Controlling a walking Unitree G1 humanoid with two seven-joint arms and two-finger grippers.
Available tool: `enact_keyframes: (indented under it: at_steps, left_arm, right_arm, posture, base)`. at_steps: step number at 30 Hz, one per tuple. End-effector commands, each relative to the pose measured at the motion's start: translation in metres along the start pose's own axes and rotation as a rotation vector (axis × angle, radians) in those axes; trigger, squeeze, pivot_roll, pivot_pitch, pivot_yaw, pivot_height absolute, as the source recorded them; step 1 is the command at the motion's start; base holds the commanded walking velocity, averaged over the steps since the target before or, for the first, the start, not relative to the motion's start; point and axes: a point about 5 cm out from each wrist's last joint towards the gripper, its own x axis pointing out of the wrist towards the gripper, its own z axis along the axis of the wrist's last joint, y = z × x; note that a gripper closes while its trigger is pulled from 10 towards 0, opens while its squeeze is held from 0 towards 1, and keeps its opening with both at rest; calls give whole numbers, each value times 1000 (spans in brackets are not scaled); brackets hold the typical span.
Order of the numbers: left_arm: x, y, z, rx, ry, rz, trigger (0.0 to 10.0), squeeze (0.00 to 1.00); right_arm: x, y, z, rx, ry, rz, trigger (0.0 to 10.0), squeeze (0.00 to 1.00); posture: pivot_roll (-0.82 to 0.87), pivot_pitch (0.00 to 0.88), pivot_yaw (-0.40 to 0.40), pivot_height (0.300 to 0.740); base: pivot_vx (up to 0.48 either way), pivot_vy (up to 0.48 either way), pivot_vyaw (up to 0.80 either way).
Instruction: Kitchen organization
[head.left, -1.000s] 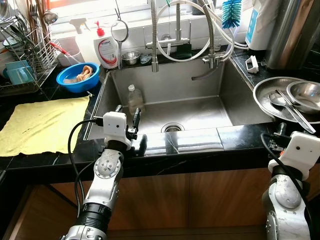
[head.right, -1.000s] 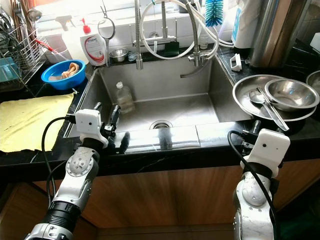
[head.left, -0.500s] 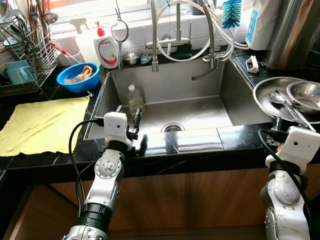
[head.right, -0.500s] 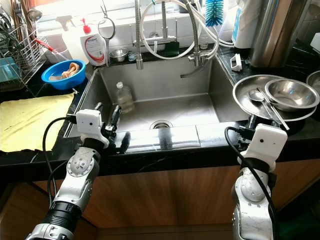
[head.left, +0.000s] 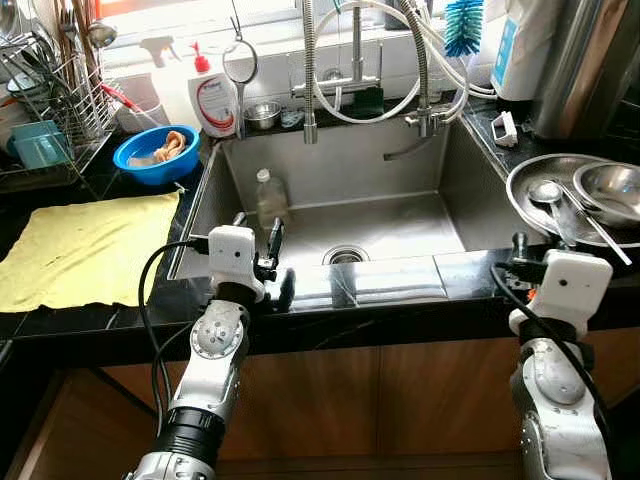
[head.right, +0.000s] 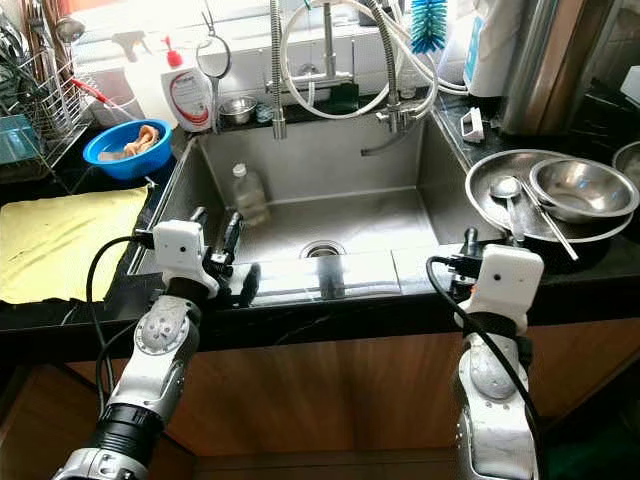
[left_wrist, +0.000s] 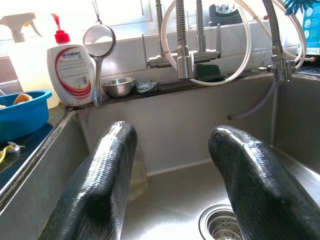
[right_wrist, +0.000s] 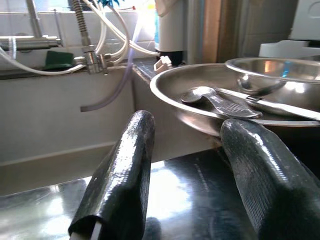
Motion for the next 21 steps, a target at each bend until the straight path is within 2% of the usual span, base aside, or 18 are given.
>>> enact_keyframes:
  at_steps: [1,14,15,19,20,21]
  left_arm:
    - [-2,3,-3,4,16,8,10000,0]
    - [-1,3,-3,5,17,6,10000,0]
    - [-1,3,-3,5,17,5,10000,0]
    - [-1,3,-3,5,15,5,10000,0]
    - [0,3,-3,5,15,5,10000,0]
    - [0,3,-3,5,14,5,10000,0]
  right_arm:
    - [1,7,-5,-1,42,24,10000,0]
    - [1,5,-5,-18,43,-8,10000,0]
    - [1,5,-3,-18,27,-18,10000,1000]
    - [3,3,1,-30,4,-54,10000,1000]
    - [4,2,2,-32,-4,-60,10000,478]
    - [4,2,4,-32,-12,-67,10000,0]
  posture:
    - [-287,0,129,740]
    - [-287,0,129,740]
    - [-287,0,129,740]
    - [-289,0,132,740]
    - [-289,0,132,740]
    - [-289,0,133,740]
  base:
    - [0,0,0]
    - [0,0,0]
    - [0,0,0]
    - [0,0,0]
    - [0,0,0]
    - [0,0,0]
